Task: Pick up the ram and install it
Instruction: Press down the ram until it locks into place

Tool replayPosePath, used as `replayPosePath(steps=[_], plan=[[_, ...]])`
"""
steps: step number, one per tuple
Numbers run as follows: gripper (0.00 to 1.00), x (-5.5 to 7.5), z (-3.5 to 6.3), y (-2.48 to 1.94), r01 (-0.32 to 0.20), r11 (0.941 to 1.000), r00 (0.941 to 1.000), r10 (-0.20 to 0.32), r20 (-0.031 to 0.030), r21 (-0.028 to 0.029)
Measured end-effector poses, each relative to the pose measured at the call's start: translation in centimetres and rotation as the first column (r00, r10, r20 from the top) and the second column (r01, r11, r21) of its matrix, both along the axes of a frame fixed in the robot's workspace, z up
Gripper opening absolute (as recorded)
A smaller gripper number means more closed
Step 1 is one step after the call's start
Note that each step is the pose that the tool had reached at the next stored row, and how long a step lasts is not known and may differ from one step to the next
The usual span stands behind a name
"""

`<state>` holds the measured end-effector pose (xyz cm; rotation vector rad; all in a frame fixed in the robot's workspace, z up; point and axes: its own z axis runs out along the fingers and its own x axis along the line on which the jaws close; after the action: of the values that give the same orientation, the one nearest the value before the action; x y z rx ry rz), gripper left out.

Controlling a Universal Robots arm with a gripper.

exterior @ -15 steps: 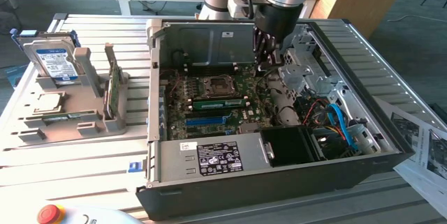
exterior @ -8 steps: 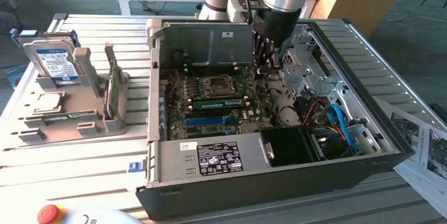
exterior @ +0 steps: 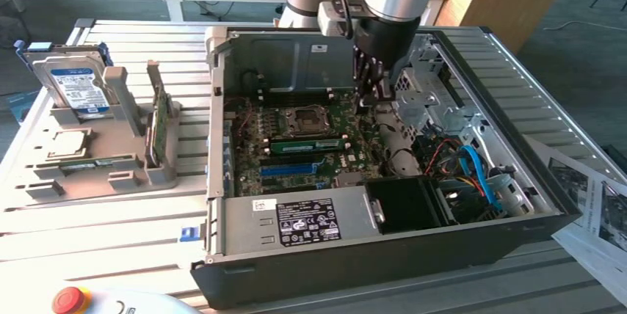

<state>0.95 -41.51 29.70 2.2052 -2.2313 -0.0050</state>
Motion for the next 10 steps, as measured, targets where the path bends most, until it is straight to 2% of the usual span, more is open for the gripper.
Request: replayPosePath(steps=[10], plan=[[0.10,0.00,-0.86,0.00,0.000,1.0000,1.0000,0.000,0.0000,-0.0017]])
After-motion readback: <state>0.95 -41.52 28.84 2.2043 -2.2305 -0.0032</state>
